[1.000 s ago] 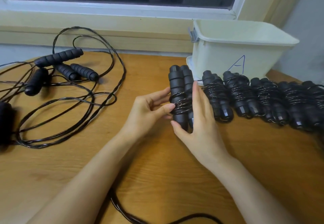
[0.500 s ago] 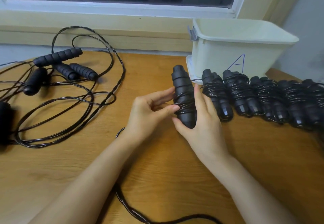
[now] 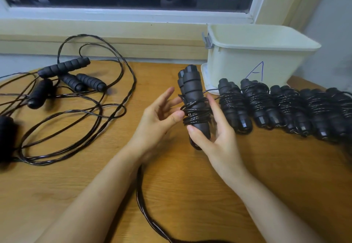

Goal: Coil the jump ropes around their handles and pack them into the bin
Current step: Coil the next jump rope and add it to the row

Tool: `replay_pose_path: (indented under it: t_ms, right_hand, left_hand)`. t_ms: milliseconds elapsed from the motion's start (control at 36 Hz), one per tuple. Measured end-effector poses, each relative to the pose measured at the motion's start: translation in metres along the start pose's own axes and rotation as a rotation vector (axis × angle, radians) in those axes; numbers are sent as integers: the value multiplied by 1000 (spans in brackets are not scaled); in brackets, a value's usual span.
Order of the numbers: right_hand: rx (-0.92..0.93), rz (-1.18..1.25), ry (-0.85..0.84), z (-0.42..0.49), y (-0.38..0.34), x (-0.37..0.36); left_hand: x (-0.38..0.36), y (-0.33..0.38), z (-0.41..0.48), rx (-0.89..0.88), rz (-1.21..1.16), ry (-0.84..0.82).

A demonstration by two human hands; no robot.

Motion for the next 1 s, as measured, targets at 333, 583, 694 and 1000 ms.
replay_pose_path:
  t_ms: [333,583,694,1000]
  right_hand:
    - [6,-294,19,4,6,4]
    - [-16,-181,-15,1,6,2]
    - [-44,-104,22,0,4,6]
    - [-40,-48,8,7,4,12]
  left_hand:
    - [-11,-2,-5,85,64,-44]
    - [-1,3,-3,-3,158,57]
    - [0,6,-2,-12,199,5]
    - [-7,6,-3,-19,342,-126]
Point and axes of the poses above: each hand's wrist, its own z-axis towards the middle knuckle, its own x-axis out of the back of the hand, y = z × x, the point moved 5 cm from there along z, towards the middle knuckle, and after that the axes turned 11 degrees about -z, right-handed, at the moved point
